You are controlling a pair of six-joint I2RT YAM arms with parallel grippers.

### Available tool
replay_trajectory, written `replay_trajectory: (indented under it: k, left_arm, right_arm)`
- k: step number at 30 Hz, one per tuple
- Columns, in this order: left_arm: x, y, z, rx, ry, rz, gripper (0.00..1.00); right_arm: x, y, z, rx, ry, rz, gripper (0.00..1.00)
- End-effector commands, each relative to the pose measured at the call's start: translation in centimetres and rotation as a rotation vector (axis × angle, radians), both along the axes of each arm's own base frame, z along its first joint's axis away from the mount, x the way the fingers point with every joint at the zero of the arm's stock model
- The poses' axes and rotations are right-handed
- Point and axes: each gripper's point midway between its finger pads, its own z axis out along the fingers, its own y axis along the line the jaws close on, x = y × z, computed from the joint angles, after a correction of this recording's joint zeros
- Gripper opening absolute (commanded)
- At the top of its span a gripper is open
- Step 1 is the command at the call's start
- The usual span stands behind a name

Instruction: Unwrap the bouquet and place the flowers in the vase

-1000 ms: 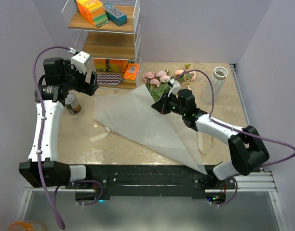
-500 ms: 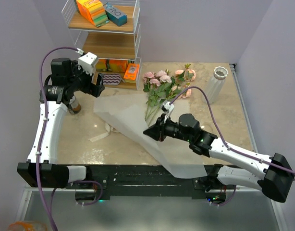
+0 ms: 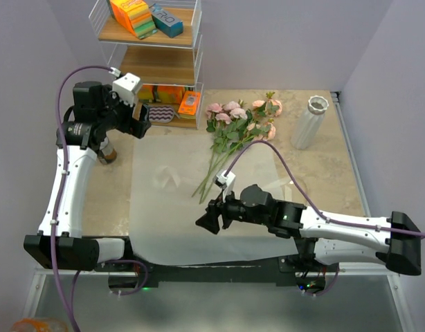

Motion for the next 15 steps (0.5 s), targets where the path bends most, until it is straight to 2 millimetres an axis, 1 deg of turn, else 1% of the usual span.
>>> replay_trajectory:
  k: [1,2,4,5,6,7,8,9,10,11,12,13,14,15]
  left_arm:
    - [-0.4,0.1,1.9,0.001,-0.043,0.011,0.99]
    - [-0.5,0.1,1.9,0.003,-0.043,0.014,0.99]
    - [-0.5,0.1,1.7,0.002,-0.038,0.016,0.99]
    - [-0.5,0.1,1.6,0.001,-0.034,0.017,0.99]
    - [-0.5,0.1,1.6,-0.003,-0.033,0.017,0.99]
    - [-0.5,0.0,1.5,-0.008,-0.029,0.017,0.99]
    - [-0.5,0.0,1.5,-0.012,-0.028,0.017,0.99]
    - [-0.6,-0.1,1.6,-0.015,-0.029,0.012,0.99]
    - [-0.7,-0.2,1.8,-0.019,-0.033,0.011,0.99]
    - [-0.7,-0.3,1.8,-0.024,-0.033,0.008,0.99]
    - [-0.9,-0.4,2.0,-0.029,-0.035,0.002,0.99]
    - [-1.0,-0.5,1.9,-0.031,-0.034,-0.004,0.99]
    - [-1.0,-0.5,1.8,-0.029,-0.032,-0.008,0.99]
    - [-1.1,-0.4,1.6,-0.026,-0.027,-0.003,0.99]
  right_arm:
    - [3.5,-1.4,3.9,-0.035,-0.074,-0.218,0.69]
    - [4.8,-2.1,4.1,-0.061,-0.080,-0.299,0.73]
    - [7.5,-3.4,3.5,-0.170,-0.085,-0.432,0.75]
    - [9.7,-4.2,3.0,-0.204,-0.057,-0.494,0.75]
    - [11.1,-3.8,1.3,-0.282,-0.016,-0.518,0.74]
    - [12.1,-3.7,0.5,-0.306,0.011,-0.529,0.72]
    - [13.6,-4.0,-0.1,-0.319,0.044,-0.568,0.72]
    - [14.9,-2.9,-1.4,-0.350,0.069,-0.575,0.71]
    - [15.8,-2.5,-1.8,-0.357,0.089,-0.583,0.69]
    - [17.2,-2.5,-2.4,-0.364,0.128,-0.616,0.67]
    - [18.6,-1.5,-3.0,-0.391,0.152,-0.628,0.64]
    - [19.5,-1.2,-3.5,-0.401,0.168,-0.637,0.63]
    - [20.8,-1.2,-3.7,-0.396,0.187,-0.658,0.61]
    - [22.0,-0.5,-2.8,-0.365,0.184,-0.668,0.59]
